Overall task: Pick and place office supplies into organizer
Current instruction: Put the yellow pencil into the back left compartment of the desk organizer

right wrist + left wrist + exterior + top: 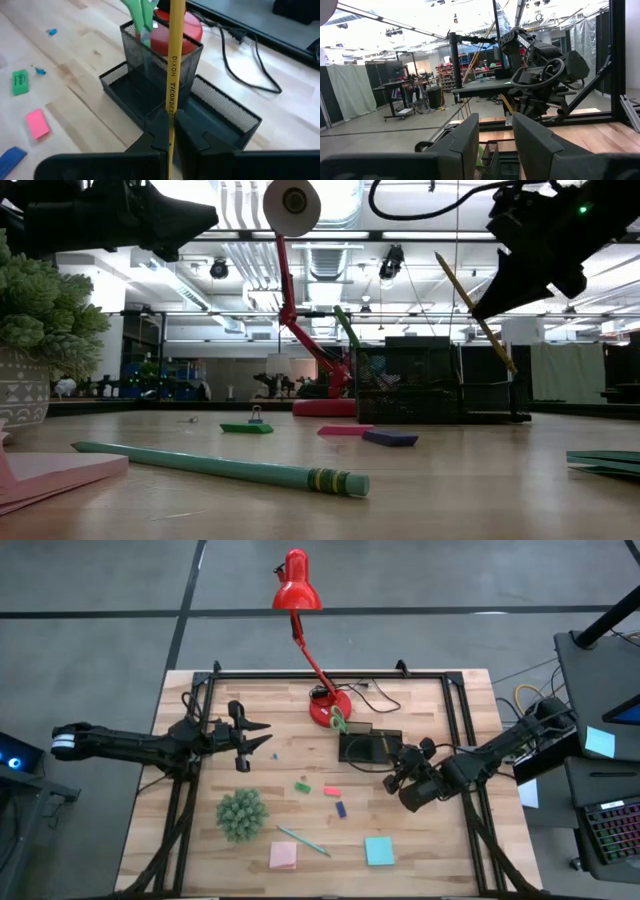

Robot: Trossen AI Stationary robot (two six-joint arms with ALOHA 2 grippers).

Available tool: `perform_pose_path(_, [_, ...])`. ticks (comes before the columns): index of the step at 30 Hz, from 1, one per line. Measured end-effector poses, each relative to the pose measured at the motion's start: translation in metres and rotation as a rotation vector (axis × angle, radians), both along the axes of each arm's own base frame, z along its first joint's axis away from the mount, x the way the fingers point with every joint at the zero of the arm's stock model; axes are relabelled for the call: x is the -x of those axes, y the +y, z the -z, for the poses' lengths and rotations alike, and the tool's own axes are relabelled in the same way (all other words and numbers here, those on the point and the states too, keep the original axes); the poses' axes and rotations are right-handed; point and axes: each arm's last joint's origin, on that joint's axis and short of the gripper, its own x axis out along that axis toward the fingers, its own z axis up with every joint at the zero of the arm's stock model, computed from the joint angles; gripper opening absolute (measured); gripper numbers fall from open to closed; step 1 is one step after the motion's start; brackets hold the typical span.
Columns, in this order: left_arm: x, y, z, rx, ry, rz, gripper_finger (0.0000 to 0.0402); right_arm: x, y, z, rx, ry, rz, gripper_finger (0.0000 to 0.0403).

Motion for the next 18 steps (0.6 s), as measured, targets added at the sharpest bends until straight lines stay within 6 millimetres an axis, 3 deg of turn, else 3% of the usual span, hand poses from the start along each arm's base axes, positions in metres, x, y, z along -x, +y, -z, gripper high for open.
perform_pose_path(18, [0.0,0.0,0.0,0.0,0.0,0.0,0.0107,-0.004,-0.028,-0.019,0.151,-0.058,0.094,0.0008])
